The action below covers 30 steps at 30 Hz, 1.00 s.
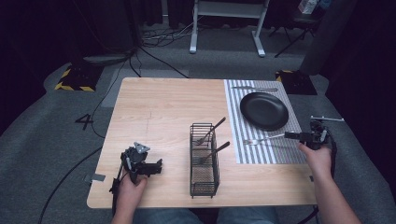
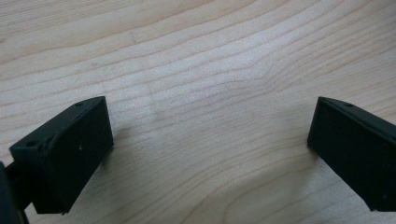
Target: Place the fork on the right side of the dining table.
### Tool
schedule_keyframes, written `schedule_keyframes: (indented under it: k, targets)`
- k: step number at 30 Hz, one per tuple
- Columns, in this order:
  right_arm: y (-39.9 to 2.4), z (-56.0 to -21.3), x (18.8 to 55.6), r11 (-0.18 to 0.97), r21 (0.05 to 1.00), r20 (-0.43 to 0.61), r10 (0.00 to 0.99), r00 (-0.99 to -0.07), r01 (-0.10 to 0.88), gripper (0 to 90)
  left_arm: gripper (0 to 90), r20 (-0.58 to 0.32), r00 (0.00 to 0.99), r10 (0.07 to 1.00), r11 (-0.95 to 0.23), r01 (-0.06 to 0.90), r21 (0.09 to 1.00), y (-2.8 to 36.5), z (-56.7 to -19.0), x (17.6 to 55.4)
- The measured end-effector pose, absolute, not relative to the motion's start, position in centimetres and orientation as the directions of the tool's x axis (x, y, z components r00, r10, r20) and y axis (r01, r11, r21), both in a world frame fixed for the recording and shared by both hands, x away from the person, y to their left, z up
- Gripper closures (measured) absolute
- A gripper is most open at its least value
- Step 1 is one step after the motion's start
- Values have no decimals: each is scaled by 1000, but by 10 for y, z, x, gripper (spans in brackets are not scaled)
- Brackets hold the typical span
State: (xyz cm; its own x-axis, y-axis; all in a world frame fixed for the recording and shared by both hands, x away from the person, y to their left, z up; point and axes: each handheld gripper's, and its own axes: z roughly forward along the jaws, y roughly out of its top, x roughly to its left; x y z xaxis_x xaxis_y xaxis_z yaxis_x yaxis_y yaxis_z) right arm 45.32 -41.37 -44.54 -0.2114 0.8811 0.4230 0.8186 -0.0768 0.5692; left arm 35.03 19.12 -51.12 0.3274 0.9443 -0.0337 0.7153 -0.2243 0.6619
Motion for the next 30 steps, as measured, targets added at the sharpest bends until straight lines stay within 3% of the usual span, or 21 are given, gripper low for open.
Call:
schedule_keyframes:
  k: [30]
  targets:
    - [-439, -468, 457, -174, 535, 468, 876, -118, 827, 570, 2, -33, 327, 944, -225, 715, 662, 191, -511, 350]
